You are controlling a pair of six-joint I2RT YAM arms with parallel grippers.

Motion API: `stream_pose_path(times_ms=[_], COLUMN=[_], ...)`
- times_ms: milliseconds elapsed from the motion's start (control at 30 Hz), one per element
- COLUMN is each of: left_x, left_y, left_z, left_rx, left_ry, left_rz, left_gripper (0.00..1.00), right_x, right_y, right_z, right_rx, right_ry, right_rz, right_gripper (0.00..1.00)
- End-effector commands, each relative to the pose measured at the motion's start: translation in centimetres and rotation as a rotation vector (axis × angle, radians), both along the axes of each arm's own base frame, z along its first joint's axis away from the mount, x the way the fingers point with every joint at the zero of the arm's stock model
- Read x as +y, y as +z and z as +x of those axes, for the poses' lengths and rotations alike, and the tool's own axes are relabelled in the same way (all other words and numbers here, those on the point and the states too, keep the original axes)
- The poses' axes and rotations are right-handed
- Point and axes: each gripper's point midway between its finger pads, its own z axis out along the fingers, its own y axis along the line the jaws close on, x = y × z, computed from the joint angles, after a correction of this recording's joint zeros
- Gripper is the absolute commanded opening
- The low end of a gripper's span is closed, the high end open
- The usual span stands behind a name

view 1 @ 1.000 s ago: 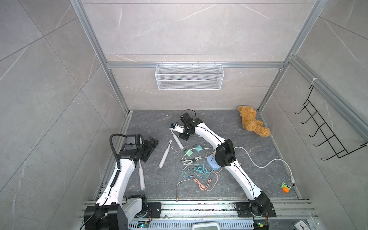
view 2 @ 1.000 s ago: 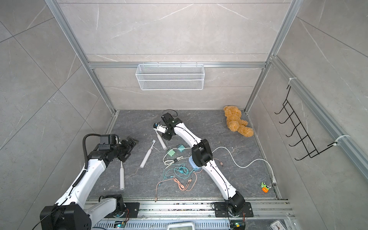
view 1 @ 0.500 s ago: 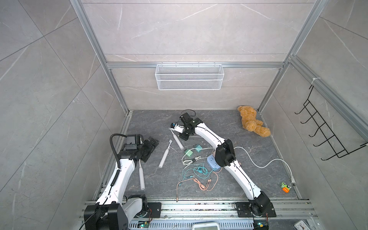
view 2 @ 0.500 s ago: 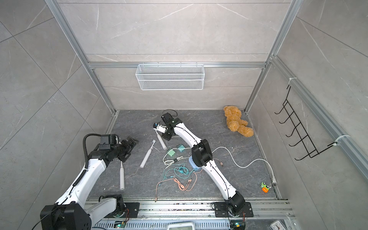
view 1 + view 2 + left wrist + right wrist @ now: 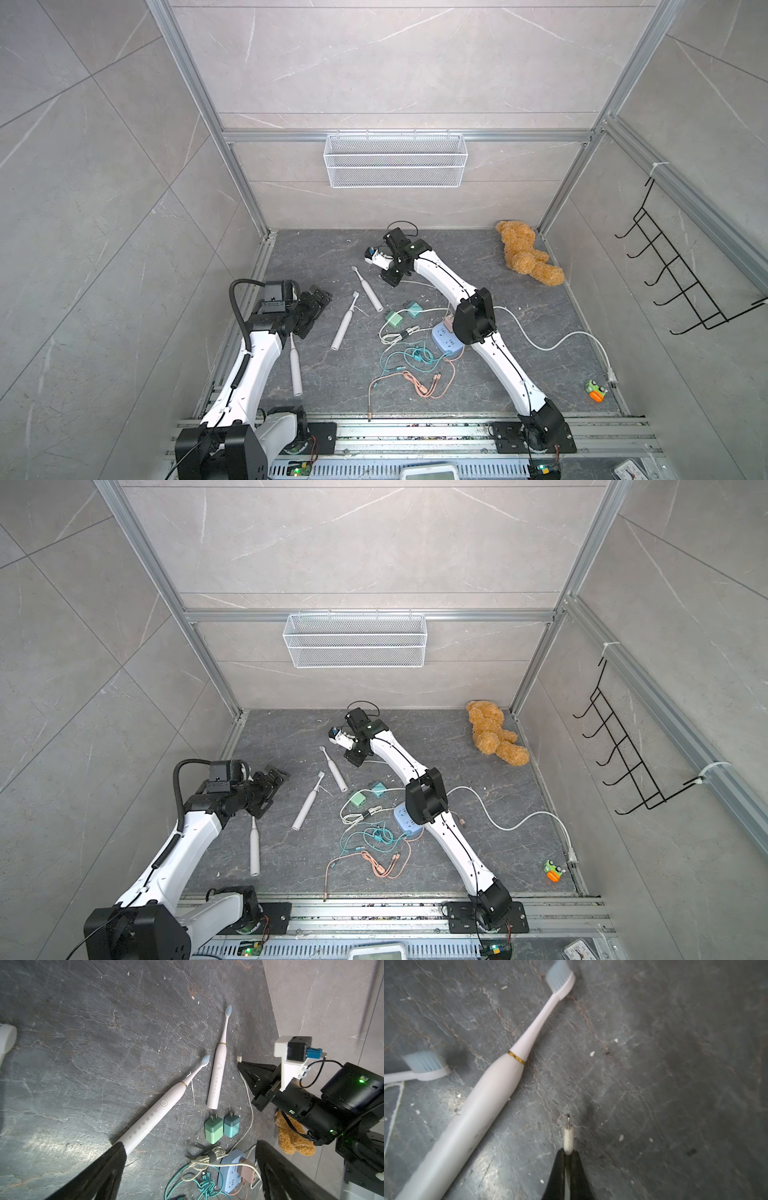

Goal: Charge the electric toothbrush
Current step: Pick up the charging cable from the center of the board.

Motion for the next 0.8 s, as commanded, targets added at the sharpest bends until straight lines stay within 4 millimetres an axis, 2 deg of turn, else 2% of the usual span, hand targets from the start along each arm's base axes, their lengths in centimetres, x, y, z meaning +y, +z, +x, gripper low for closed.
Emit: stream_pose_path(times_ms=[0,67,233,333,500,700,767], left_x=[-0.1,-0.2,-0.4,-0.9,-2.5,-5.6,-6.4], left_y=[0.2,0.1,-0.2,-0.4,-0.5,-0.3,-0.6], left_z=[0.0,0.0,0.4,1.0,2.3,3.6,4.0], left_rx=[-0.012,-0.008,0.017,0.033,0.067,0.090,0.108], left_ry=[-0.010,-0.011,0.004,0.014,-0.024,-0.069,-0.078], left_rz=[-0.007,-0.017,-0.047,-0.090,-0.115,-0.040,-0.014], left_gripper=[0.99,0.99,0.99,0.99,0.98,0.97,0.96], right_x=[0.8,0.6,0.0,-0.3,-1.2,-2.7,-3.3], right_y=[7.4,8.5,12.7,14.4,17.8,18.2,17.4], right_z=[-1.2,-1.5,-3.1,-4.0,-6.4,-10.5,-11.9], right_rx=[-0.034,-0.031,-0.024,-0.034,-0.117,-0.063,-0.035], right_ry=[-0.003,-0.006,-0.026,-0.036,-0.050,-0.070,-0.083], right_rz=[0.096,0.103,0.149,0.173,0.322,0.429,0.457], right_gripper=[0.00,0.00,0.00,0.00,0.00,0.00,0.00])
